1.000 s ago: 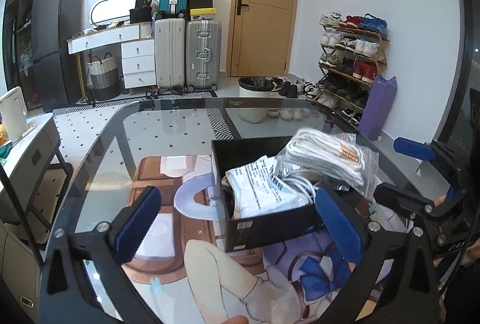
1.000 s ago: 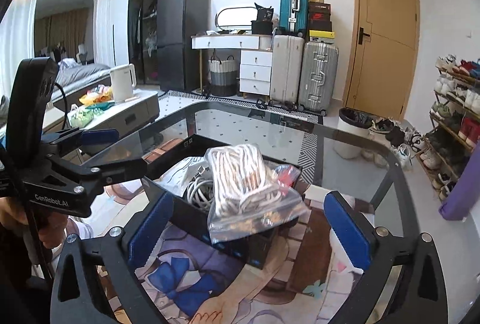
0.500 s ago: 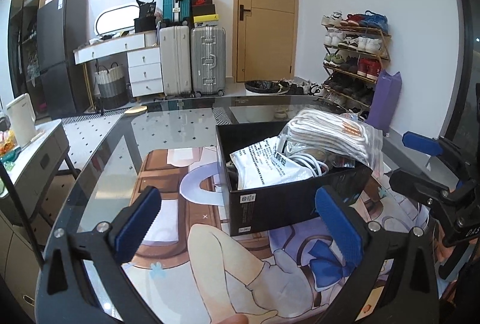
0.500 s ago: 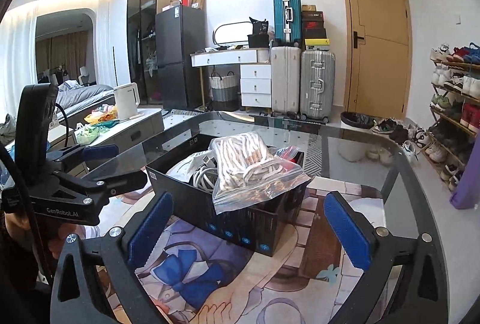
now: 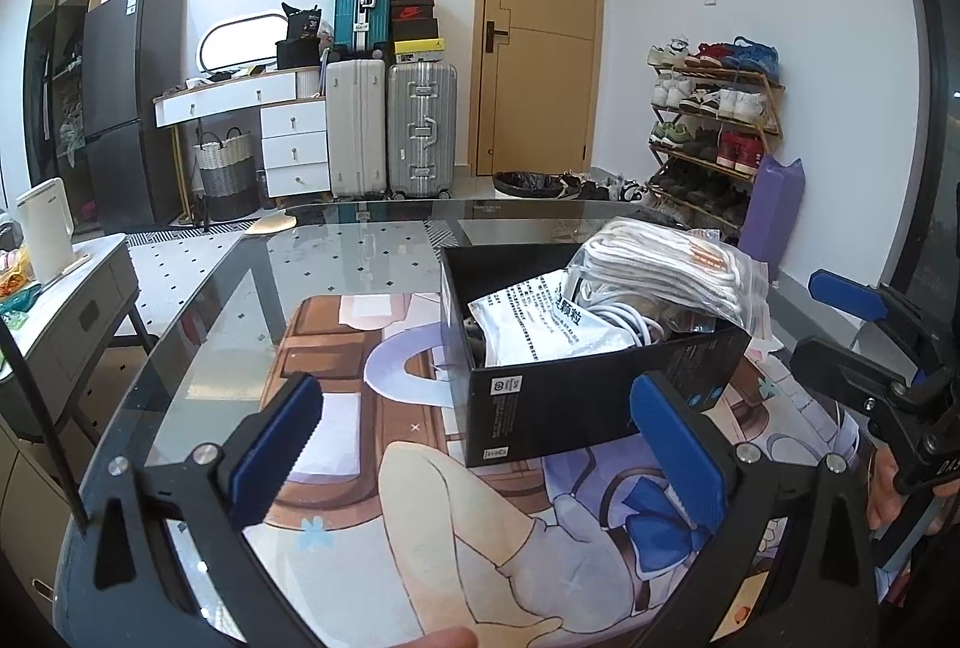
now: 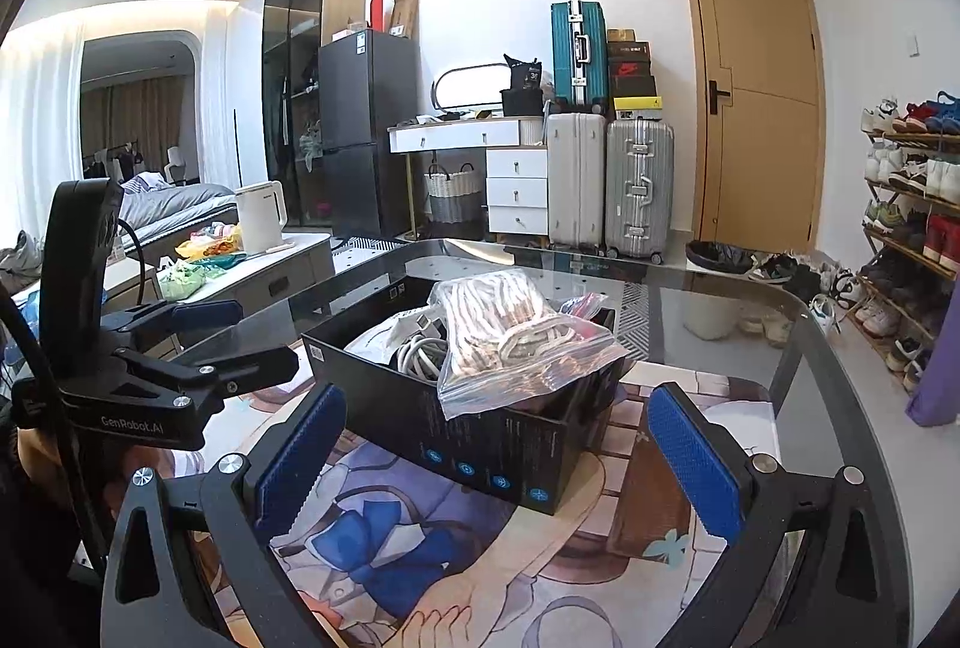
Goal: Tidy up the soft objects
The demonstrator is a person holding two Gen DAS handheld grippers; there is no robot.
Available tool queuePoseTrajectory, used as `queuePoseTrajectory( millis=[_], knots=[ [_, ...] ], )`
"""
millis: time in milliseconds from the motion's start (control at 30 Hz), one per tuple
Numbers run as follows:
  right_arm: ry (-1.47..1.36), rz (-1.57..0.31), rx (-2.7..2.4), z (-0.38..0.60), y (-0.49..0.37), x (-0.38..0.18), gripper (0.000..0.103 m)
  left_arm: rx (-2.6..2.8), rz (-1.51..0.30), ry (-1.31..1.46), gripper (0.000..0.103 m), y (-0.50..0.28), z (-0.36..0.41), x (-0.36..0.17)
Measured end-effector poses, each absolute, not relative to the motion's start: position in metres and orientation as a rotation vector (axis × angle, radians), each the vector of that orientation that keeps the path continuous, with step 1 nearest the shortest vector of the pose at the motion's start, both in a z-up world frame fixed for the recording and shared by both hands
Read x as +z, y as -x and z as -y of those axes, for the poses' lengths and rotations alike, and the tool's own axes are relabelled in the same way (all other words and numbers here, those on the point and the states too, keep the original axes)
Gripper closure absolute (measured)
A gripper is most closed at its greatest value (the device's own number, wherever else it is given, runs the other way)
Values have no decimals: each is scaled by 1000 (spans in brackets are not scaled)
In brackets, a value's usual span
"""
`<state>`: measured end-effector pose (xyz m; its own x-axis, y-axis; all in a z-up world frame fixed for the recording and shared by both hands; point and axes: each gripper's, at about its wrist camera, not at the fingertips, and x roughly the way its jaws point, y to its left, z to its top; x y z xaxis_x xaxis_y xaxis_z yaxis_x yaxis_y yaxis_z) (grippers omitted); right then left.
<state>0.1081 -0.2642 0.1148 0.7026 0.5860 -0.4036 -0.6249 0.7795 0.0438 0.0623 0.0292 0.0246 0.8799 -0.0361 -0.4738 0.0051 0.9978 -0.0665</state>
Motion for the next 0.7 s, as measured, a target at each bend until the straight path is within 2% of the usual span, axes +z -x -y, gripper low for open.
queuePoseTrajectory(
  millis=[700],
  knots=[
    [98, -391, 672, 266, -103, 117, 1, -5, -470, 41, 0, -59, -28, 26]
  ],
)
